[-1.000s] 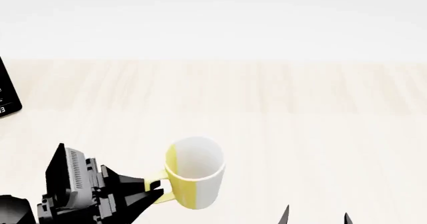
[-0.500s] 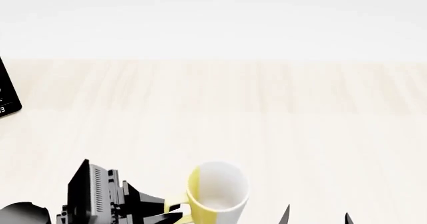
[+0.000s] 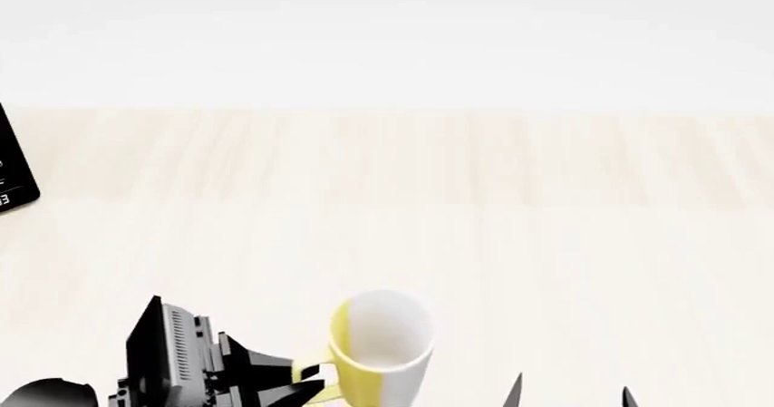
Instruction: Put the yellow and white mug to the front of the white mug.
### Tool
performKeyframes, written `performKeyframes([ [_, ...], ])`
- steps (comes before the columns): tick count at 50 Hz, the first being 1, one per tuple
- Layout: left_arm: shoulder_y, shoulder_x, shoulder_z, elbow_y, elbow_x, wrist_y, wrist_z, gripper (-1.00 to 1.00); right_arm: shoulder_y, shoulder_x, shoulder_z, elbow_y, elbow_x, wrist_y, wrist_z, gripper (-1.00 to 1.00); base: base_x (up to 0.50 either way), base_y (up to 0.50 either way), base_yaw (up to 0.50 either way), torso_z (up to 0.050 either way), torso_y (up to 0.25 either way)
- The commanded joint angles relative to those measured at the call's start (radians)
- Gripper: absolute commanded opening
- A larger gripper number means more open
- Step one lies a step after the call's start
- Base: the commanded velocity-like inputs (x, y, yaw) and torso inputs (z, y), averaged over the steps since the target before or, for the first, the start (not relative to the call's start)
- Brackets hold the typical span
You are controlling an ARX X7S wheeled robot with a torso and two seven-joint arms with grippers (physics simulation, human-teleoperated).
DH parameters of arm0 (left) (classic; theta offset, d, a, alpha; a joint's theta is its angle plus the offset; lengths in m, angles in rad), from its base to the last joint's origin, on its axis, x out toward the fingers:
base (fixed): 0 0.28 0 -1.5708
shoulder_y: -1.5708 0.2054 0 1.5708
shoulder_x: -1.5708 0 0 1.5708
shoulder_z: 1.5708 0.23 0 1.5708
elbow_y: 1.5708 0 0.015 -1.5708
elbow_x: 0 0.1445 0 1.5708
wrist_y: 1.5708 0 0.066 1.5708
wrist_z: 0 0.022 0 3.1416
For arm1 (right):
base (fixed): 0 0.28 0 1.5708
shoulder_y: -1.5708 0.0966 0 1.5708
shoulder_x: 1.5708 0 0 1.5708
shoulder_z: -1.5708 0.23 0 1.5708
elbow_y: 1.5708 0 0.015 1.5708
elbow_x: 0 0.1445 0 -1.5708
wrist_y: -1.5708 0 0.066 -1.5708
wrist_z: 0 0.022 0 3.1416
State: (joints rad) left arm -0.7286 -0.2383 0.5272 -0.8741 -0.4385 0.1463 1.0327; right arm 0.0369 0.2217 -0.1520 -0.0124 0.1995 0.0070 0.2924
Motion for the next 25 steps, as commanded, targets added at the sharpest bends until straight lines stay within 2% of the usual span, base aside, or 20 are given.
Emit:
performKeyframes([
  [1, -0.057, 0.063, -0.022, -0.247, 0.002, 0.135, 0.049, -1.00, 0.001, 0.003, -0.007, 0.002, 0.004, -0.002, 0.002, 1.00, 0.00, 0.00, 0.00, 0.000, 0.000],
  [10, -0.096, 0.108, -0.022, -0.425, 0.023, 0.237, 0.086, -1.00, 0.005, 0.005, -0.013, 0.009, 0.005, -0.003, 0.003, 1.00, 0.00, 0.00, 0.00, 0.000, 0.001],
  [25, -0.067, 0.118, -0.053, -0.433, 0.089, 0.235, 0.084, -1.00, 0.006, 0.008, -0.019, 0.014, 0.008, -0.007, 0.008, 1.00, 0.00, 0.00, 0.00, 0.000, 0.000],
])
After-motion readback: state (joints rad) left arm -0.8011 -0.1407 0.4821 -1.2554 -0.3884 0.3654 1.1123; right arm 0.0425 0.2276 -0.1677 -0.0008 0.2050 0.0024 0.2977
